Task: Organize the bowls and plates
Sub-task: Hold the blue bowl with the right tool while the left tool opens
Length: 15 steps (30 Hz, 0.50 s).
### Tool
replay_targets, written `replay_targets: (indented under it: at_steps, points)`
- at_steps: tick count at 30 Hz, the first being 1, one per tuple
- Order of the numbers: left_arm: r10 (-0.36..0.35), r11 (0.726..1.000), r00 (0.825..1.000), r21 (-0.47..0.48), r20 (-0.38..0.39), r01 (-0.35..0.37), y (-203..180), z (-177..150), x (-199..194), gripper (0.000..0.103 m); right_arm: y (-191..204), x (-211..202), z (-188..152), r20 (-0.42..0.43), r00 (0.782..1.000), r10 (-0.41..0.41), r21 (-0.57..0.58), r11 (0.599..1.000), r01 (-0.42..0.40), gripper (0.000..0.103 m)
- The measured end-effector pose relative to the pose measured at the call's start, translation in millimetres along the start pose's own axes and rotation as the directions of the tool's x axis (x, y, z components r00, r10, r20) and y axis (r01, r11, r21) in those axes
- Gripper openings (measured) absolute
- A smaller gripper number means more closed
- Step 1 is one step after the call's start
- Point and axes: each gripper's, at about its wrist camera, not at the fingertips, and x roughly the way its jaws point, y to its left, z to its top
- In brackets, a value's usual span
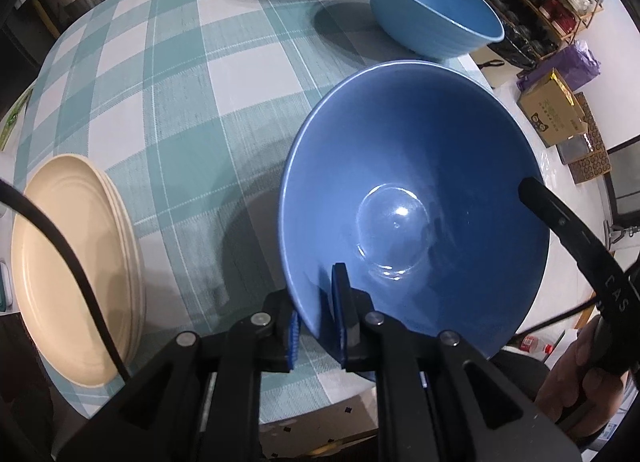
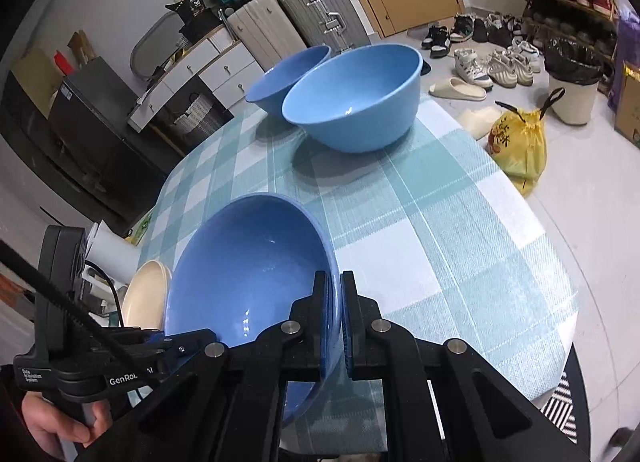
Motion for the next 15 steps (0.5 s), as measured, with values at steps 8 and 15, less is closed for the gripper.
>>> replay_targets:
  at_steps: [8,15]
  points:
    - [0.021,1.000,0.998,-0.018,0.056,-0.020,4.8,-3.1,-8.4,0.015,0.6,2.6,-1.3,0.012,1.000,-0.018,-0.003,1.000,0.018,0.010]
    - [0.039,0.998,0.989,-0.044,0.142,-0.033,13.8,-9.0,-25.3,0.043,-1.2,-5.1,1.9,0.059,0.998,-0.029,-0.004,1.000,0.029,0.013]
